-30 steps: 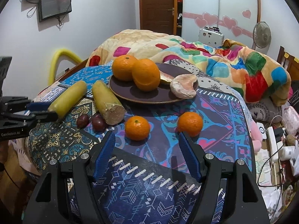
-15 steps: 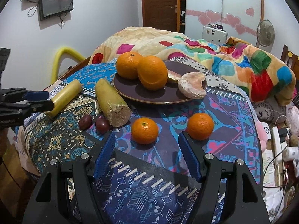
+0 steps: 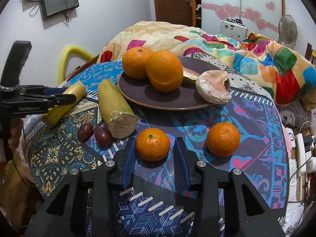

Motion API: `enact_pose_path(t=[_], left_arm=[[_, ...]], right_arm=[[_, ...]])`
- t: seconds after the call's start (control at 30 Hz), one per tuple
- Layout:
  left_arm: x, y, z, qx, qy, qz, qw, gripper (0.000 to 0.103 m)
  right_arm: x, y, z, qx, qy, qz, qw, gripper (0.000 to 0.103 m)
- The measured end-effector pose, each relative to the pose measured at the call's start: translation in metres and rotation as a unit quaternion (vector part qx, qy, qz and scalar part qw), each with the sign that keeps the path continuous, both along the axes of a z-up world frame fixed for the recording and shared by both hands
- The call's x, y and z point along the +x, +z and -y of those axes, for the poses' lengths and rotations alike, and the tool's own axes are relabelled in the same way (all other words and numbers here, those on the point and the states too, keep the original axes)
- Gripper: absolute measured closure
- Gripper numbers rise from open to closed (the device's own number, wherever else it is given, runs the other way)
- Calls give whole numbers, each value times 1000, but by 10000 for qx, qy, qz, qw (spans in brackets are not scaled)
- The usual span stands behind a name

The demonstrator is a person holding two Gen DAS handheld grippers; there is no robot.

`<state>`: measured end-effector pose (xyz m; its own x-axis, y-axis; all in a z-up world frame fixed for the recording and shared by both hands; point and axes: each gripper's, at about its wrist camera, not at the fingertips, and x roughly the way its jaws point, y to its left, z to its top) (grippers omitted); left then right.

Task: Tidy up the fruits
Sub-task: 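Grasp the small tangerine with right gripper while left gripper lifts the bamboo shoot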

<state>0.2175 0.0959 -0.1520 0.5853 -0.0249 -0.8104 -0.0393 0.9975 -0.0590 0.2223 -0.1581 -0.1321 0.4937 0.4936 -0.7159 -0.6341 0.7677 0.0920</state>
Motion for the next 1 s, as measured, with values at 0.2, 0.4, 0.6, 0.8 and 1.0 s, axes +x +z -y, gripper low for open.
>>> enact_pose_path(t=[0.2,0.4,0.6,0.8,1.0], left_arm=[[7,-5,5,64,30,-15,10000,60],[3,4,8,53,8,27,10000,63],[-13,38,25,156,-177,421,9988,66],[-21,79,43,187,-363,890,9952,66],[-8,105,61,243,-501,1161,9917,66]], right_arm=[[-1,1,0,34,-1,40,10000,72],[-3,7,9,94,-85,123,9998,72],[-6,18,19,170,-190,234,9994,72],[-10,36,29,306,-304,426,9982,72],[-3,47,34,417,-386,538,9969,72]])
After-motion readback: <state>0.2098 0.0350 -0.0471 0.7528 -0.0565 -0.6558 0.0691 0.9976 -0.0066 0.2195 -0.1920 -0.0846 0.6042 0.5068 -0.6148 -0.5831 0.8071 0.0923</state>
